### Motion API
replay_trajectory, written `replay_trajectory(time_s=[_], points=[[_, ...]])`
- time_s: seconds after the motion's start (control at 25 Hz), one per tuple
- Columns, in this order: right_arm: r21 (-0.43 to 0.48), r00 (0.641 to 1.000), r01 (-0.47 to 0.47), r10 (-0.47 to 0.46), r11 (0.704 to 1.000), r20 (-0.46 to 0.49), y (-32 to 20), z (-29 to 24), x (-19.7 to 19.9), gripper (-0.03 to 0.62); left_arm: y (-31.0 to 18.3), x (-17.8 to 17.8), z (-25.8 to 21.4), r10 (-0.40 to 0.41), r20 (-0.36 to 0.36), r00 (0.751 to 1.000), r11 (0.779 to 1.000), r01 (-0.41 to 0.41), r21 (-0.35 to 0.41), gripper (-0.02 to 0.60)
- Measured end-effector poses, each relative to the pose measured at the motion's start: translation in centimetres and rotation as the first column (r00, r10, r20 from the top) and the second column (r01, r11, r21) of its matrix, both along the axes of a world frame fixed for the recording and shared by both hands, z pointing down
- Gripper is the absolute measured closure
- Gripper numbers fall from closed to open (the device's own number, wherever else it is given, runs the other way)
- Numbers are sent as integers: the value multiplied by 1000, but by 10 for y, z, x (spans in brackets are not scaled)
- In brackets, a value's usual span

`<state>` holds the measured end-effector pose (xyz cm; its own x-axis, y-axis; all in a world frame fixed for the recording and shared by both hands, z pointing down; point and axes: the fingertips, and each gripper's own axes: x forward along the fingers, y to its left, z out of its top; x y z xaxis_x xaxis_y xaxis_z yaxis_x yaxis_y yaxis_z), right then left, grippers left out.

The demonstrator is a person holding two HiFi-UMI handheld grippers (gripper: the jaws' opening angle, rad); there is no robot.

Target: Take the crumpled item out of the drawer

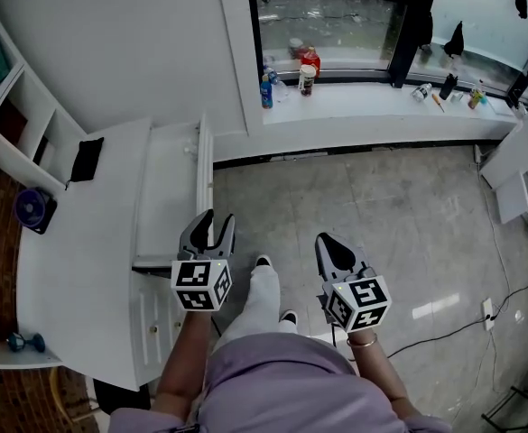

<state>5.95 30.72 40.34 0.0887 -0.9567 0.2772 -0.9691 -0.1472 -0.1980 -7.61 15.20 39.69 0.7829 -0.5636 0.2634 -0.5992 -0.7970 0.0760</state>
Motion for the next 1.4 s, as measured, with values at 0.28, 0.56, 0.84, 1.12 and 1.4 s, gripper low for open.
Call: replay_trajectory(time_s=[0.28,0.56,0.84,1.12,1.4], points=[[-5,1000,17,-17,1000,4,-55,1,29,582,-53,28,13,-20,6,1000,1000,20,-21,417],[-11,998,67,-67,998,2,-140,0,47,582,-135,41,22,-79,-3,997,996,79,-40,415],[-38,991,135,-134,990,23,-228,5,46,582,-217,26,28,-159,8,987,985,159,-63,414],[-70,979,204,-204,976,16,-296,11,40,583,-282,10,40,-213,25,977,974,214,-71,413],[-88,960,280,-280,956,14,-340,19,34,583,-317,6,54,-249,52,967,964,253,-82,411]])
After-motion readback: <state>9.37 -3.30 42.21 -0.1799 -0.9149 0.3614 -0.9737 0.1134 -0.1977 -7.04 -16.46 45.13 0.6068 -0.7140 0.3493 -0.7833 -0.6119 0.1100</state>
